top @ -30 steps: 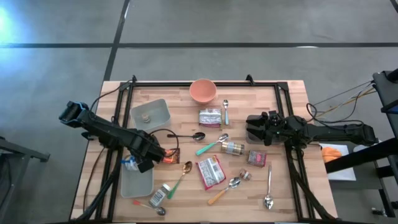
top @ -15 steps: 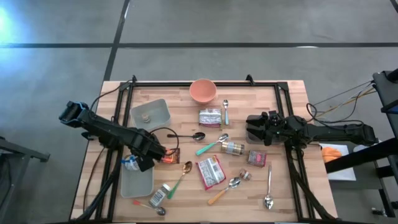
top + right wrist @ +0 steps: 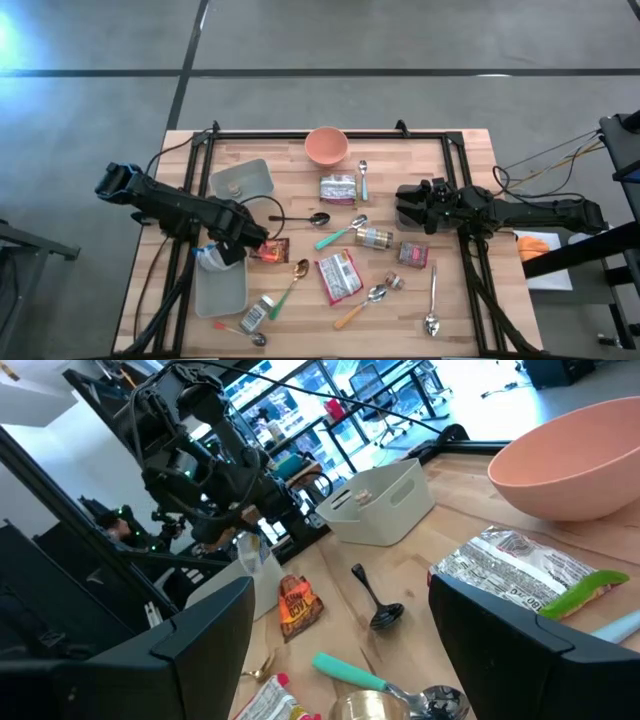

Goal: Pick & Place Food Item
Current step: Put the blue noodle pack into the bottom gray bin

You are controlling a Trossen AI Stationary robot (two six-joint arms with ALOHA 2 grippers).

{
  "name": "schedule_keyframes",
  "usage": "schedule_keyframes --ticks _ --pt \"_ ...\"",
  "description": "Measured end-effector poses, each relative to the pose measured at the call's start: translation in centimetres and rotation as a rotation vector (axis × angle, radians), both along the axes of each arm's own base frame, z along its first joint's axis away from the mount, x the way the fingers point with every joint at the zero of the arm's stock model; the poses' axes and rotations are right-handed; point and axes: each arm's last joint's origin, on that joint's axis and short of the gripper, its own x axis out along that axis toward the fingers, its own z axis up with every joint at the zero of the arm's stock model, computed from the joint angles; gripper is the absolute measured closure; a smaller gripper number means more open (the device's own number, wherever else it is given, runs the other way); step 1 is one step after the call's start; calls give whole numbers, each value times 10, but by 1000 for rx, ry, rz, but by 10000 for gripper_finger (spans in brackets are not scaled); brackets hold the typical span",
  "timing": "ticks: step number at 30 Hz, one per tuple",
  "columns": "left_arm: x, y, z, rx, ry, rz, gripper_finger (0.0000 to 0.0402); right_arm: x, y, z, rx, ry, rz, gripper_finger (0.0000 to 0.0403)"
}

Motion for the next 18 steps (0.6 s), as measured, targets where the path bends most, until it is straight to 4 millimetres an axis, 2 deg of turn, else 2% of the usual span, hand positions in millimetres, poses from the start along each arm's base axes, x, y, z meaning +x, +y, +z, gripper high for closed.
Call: schedule_keyframes --ticks 18 --pt "1 3 -3 67 -10 -27 198 0 0 0 -1 1 0 106"
